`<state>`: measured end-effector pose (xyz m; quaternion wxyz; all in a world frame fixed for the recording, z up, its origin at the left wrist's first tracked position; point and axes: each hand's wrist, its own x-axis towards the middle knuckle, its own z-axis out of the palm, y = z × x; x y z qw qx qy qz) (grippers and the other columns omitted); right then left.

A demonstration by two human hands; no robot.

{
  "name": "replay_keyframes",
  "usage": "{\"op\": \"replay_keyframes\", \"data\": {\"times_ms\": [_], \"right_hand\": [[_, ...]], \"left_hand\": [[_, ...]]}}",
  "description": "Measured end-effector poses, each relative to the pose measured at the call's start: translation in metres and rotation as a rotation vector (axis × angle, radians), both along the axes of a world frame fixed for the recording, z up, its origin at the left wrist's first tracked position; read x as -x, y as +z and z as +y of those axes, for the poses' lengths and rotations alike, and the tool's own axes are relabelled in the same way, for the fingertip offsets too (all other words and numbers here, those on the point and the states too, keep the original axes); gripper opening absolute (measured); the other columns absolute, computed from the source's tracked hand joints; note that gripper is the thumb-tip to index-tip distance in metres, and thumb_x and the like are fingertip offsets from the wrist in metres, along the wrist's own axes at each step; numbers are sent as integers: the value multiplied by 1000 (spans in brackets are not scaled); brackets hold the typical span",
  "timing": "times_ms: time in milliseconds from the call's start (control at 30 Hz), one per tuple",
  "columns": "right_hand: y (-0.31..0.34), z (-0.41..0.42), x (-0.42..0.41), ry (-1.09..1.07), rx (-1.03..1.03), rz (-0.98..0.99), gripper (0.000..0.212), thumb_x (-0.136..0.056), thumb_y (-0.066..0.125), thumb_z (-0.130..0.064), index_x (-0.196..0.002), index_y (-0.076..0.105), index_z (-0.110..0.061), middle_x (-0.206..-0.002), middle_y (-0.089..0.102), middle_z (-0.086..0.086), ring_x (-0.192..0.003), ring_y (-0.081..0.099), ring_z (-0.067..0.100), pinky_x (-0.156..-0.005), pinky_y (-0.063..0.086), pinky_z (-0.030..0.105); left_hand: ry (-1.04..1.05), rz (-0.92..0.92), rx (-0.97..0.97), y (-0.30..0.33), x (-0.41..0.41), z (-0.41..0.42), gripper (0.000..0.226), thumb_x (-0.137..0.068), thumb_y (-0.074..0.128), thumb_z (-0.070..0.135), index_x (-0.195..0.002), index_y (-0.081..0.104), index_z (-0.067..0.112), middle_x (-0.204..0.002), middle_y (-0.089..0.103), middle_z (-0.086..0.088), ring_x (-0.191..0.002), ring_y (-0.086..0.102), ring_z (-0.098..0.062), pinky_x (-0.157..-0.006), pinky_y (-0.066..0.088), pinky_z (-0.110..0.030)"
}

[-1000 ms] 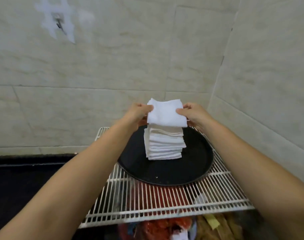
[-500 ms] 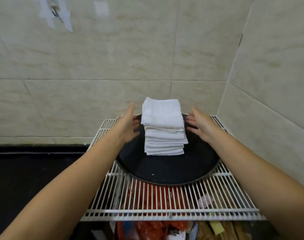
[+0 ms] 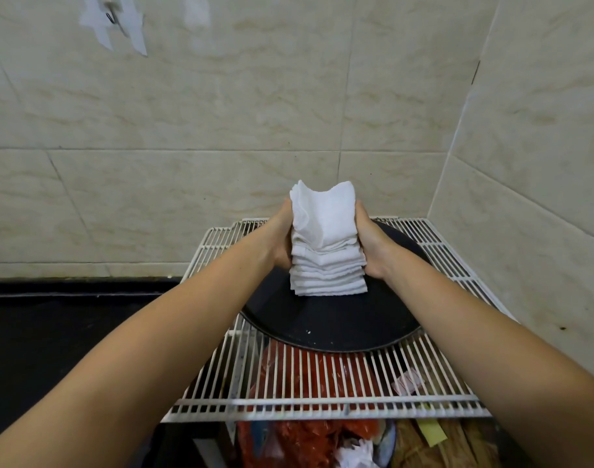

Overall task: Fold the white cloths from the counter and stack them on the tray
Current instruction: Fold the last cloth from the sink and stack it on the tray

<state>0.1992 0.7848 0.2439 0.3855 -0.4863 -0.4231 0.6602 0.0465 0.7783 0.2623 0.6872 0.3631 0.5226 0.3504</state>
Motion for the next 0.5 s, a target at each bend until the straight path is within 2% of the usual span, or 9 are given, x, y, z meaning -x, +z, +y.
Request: {"op": "replay_keyframes", "data": {"times_ms": [67,100,133,200,267,300,367,433,500], "right_hand": [[0,-1,-4,3,1,-5,66,-92,23,-68,-102,66,-19,-104,71,9,-93,66,24,-73,52,32],[-2,-1,-8,-20,8,0,64,-94,20,-66,-105,64,-20,-110,69,8,-96,65,23,-73,51,32],[-4,-2,-13,-58,18,12,65,-94,18,-65,-118,59,-20,-124,62,9,-105,62,23,-77,50,33],[-7,-5,-22,-134,38,28,71,-93,20,-65,-146,30,-19,-151,35,8,-132,44,23,-95,45,36],[-11,-7,-27,-172,41,39,73,-94,22,-64,-151,14,-20,-157,23,7,-140,34,22,-102,40,37],[-13,-9,-26,-157,34,44,70,-95,21,-63,-149,21,-19,-152,34,9,-134,41,23,-97,43,37],[-14,-13,-21,-96,16,42,61,-96,21,-61,-130,52,-21,-127,61,10,-112,59,25,-86,50,37],[-10,-17,-13,-61,-10,36,60,-95,26,-62,-107,67,-20,-110,70,11,-102,64,28,-90,50,40],[-8,-20,-11,-89,-16,17,59,-94,29,-62,-101,69,-19,-108,71,12,-102,65,30,-92,49,41]], "left_hand": [[-25,-38,13,-1,1,-6,59,-86,43,60,-62,66,12,-72,68,-8,-65,66,-24,-60,51,-28],[-23,-50,6,-4,3,-6,61,-89,38,60,-65,67,12,-77,69,-9,-66,66,-24,-59,51,-27],[-5,-66,-3,-7,5,-7,64,-91,32,61,-75,69,12,-89,71,-12,-73,67,-25,-60,51,-29],[53,-125,21,-16,10,-8,76,-91,18,68,-105,65,11,-115,65,-12,-94,64,-27,-67,48,-36],[72,-168,24,-23,12,-8,79,-90,13,70,-125,59,16,-125,61,-12,-108,58,-24,-71,47,-36],[63,-181,13,-24,10,-10,76,-91,14,69,-130,56,19,-128,59,-15,-114,56,-24,-73,49,-36],[22,-215,1,-25,4,-13,73,-89,22,72,-133,54,23,-133,56,-15,-122,55,-29,-86,52,-37],[12,-224,1,-27,0,-13,77,-85,30,75,-130,57,19,-131,60,-12,-120,57,-31,-100,47,-42],[19,-211,-5,-29,-2,-12,74,-86,32,72,-128,59,16,-126,63,-11,-116,60,-30,-98,48,-41]]}}
